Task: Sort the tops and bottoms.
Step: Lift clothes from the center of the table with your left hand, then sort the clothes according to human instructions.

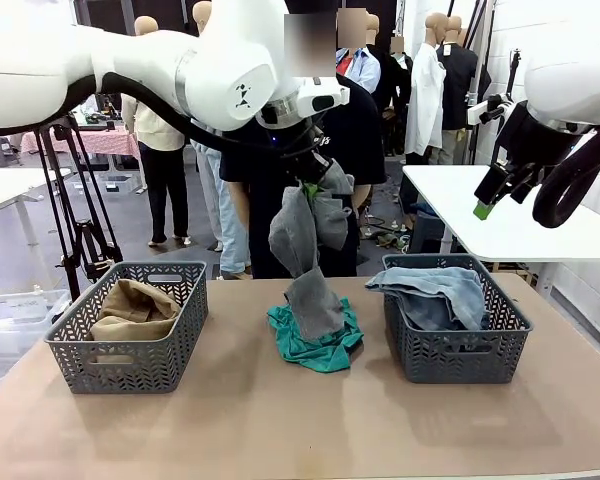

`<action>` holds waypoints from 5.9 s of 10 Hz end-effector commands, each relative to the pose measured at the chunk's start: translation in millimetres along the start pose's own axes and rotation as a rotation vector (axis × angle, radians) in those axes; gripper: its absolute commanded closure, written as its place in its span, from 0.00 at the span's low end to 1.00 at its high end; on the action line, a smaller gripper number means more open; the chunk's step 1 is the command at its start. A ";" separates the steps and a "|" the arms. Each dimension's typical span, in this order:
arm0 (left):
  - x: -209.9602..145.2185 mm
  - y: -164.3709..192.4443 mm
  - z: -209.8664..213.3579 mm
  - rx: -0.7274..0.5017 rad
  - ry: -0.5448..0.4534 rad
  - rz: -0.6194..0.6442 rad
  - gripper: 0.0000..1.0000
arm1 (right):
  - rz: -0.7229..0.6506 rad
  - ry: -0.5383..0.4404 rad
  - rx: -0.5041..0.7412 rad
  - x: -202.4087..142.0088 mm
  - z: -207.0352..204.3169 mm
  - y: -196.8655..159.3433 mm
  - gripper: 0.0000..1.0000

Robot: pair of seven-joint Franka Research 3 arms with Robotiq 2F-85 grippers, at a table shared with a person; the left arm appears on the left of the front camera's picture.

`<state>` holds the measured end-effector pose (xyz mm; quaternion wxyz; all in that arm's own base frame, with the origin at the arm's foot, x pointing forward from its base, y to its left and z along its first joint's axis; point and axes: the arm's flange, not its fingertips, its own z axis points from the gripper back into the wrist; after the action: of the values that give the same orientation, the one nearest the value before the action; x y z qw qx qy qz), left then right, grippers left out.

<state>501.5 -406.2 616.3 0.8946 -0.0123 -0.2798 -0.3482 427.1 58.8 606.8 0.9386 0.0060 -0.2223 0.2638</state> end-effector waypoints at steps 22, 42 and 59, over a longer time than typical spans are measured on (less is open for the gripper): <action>-1.4 -6.3 -6.6 -0.005 0.025 -0.007 1.00 | -0.011 0.011 -0.021 -0.3 -1.4 1.0 0.00; -1.4 -6.3 -6.6 -0.005 0.025 -0.007 1.00 | -0.011 0.011 -0.021 -0.3 -1.4 1.0 0.00; -100.2 186.4 146.6 0.281 -0.032 0.337 1.00 | -0.011 0.011 -0.021 -0.3 -1.4 1.0 0.00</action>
<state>481.7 -168.5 716.1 0.9314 0.0629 -0.3273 -0.1464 427.2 57.9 606.8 0.9389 0.0055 -0.2223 0.2627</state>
